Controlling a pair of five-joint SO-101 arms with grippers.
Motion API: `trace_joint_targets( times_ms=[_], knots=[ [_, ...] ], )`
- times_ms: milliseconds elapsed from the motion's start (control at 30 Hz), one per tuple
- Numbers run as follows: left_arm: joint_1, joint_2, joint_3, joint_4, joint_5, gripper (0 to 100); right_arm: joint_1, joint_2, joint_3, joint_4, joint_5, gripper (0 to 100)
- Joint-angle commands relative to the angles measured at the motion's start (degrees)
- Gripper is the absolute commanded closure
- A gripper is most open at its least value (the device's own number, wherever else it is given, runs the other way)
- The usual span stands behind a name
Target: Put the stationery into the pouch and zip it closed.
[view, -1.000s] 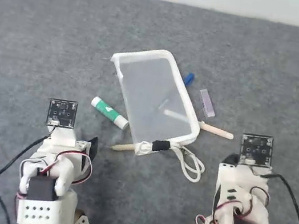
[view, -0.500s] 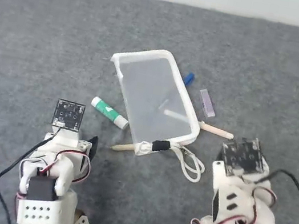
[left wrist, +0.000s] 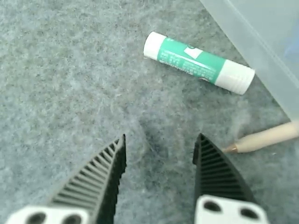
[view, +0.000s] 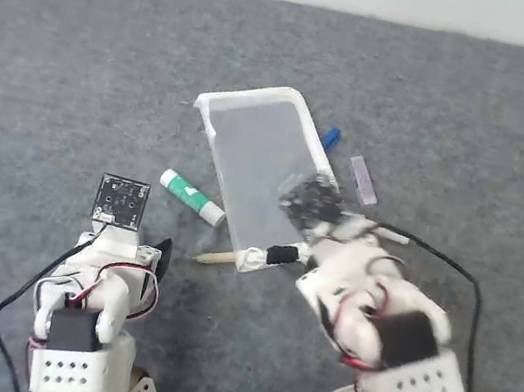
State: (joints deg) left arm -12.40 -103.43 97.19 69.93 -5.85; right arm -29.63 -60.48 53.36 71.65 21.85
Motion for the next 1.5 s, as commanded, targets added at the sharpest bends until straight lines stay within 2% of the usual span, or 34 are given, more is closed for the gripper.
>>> trace_joint_targets(
  times_ms=[0, 167, 400, 600, 767, 1100, 1167, 1333, 1467],
  knots=[
    [-0.2, -1.1, -3.0, -1.1, -0.4, 78, -4.1, 6.5, -4.2, -2.8, -0.6, 79.3],
    [-0.3, -1.1, -3.0, -1.2, -0.4, 78, -5.0, 17.0, -11.0, -3.3, -0.2, 79.3],
    [-0.3, -1.1, -3.0, -1.2, -0.4, 78, -5.1, 30.5, -17.8, -3.2, 5.2, 79.3],
    [-0.3, -1.1, -3.0, -1.2, -0.4, 78, -7.0, 35.5, -18.6, -3.2, 11.7, 79.0],
    [-0.3, -1.1, -3.0, -1.2, -0.4, 78, -10.2, 38.1, -18.6, -3.7, 11.9, 79.0],
    [-0.3, -1.1, -3.0, -1.2, -0.4, 78, -9.0, 47.8, -18.6, -9.5, 11.9, 79.5],
    [-0.3, -1.1, -3.0, -1.2, -0.4, 78, -9.1, 47.9, -18.6, -9.6, 11.9, 82.9],
    [-0.3, -1.1, -3.0, -1.2, -0.4, 78, -9.3, 45.4, -18.7, -9.5, 11.9, 99.8],
    [-0.3, -1.1, -3.0, -1.2, -0.4, 78, -9.2, 40.9, -18.4, -7.1, 11.9, 99.2]
  ],
)
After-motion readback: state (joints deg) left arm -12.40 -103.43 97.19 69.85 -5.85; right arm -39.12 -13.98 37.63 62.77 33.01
